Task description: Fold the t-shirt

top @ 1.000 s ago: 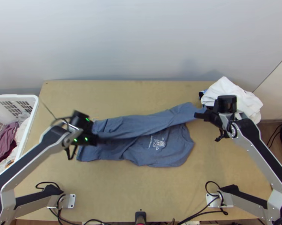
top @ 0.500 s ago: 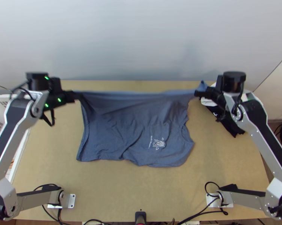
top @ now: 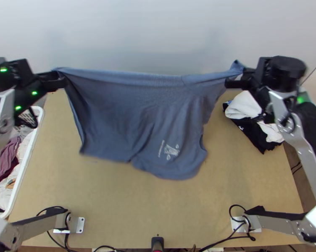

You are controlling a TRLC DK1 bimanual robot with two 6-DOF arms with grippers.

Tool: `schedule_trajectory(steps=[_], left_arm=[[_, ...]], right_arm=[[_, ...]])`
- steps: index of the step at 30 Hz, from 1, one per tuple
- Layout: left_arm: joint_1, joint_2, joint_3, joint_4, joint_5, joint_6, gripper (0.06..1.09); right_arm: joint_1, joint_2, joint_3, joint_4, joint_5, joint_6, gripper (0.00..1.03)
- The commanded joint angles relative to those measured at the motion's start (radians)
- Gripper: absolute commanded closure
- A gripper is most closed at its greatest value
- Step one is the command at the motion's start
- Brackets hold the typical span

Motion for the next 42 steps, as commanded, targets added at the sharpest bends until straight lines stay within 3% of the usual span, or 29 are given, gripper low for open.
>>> schedule_trajectory(steps=[1,10,18,24,29,34,42], left_arm=[[-0.055,-0.098,0.144,-0.111,0.001,0.014,1.05],[-0.139,-0.248,0.245,-0.345,0.001,0.014,1.05],[-0.148,-0.374,0.297,-0.441,0.008,0.092,1.05],[-0.147,-0.397,0.378,-0.559,0.010,0.094,1.05],[-0.135,-0.417,0.385,-0.628,0.010,0.092,1.05],[-0.131,-0.406,0.302,-0.622,0.011,0.083,1.05],[-0.151,-0.429,-0.086,-0.421,0.051,0.077,1.05]], right_arm=[[0.120,-0.094,0.115,-0.077,0.083,-0.086,1.00],[0.210,-0.298,0.137,-0.174,0.183,-0.184,1.00],[0.210,-0.366,0.365,-0.353,0.226,-0.276,1.00],[0.155,-0.418,0.419,-0.483,0.224,-0.290,1.00],[0.085,-0.448,0.418,-0.543,0.158,-0.293,1.00],[0.080,-0.468,0.289,-0.536,0.123,-0.246,1.00],[0.124,-0.534,-0.152,-0.316,0.060,-0.155,1.00]])
